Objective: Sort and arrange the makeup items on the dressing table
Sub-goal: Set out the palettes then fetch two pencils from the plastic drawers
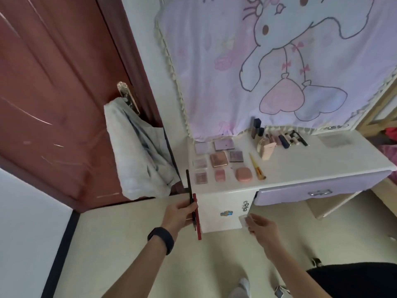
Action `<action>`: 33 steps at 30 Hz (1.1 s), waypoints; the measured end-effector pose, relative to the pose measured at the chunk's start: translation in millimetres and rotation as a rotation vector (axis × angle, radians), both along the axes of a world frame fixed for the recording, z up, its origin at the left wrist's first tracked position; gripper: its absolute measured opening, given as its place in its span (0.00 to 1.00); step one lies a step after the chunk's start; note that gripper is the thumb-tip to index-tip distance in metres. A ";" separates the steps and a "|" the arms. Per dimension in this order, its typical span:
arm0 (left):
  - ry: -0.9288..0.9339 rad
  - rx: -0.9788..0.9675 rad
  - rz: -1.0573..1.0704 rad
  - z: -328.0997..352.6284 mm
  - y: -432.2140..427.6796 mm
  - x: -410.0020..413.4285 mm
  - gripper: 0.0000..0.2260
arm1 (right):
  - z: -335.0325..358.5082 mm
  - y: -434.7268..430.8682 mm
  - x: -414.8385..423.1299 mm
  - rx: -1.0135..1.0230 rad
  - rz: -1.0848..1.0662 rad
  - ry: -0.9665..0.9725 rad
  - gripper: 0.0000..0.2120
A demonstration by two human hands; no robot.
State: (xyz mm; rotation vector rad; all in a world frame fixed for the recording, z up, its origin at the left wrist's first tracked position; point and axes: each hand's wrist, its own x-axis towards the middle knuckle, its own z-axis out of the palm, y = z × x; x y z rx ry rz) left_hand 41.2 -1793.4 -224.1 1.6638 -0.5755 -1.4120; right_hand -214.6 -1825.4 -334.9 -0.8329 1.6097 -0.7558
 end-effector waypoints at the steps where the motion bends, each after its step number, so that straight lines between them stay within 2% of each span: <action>1: -0.014 0.021 0.017 -4.0 -14.8 0.9 0.08 | -6.3 -24.3 2.7 0.010 0.017 0.030 0.08; 6: -0.062 0.090 0.089 -20.2 -78.0 8.4 0.06 | -28.7 -129.5 31.4 0.025 0.092 0.184 0.09; 10: -0.042 0.137 0.142 -35.1 -107.7 13.6 0.06 | -49.1 -174.3 55.9 0.062 0.018 0.251 0.11; 14: -0.025 0.171 0.136 -45.8 -134.0 18.7 0.05 | -67.7 -191.1 68.0 0.163 -0.021 0.316 0.11; 24: 0.041 0.146 0.017 -56.4 -222.5 33.0 0.06 | -67.2 -194.7 87.8 0.190 -0.093 0.436 0.10; 30: 0.091 0.157 -0.119 -66.7 -259.1 18.3 0.08 | -44.4 -195.9 78.5 0.207 -0.144 0.329 0.13; 33: 0.151 0.152 -0.159 -66.8 -272.9 2.1 0.08 | -11.0 -197.6 61.6 0.218 -0.036 0.098 0.13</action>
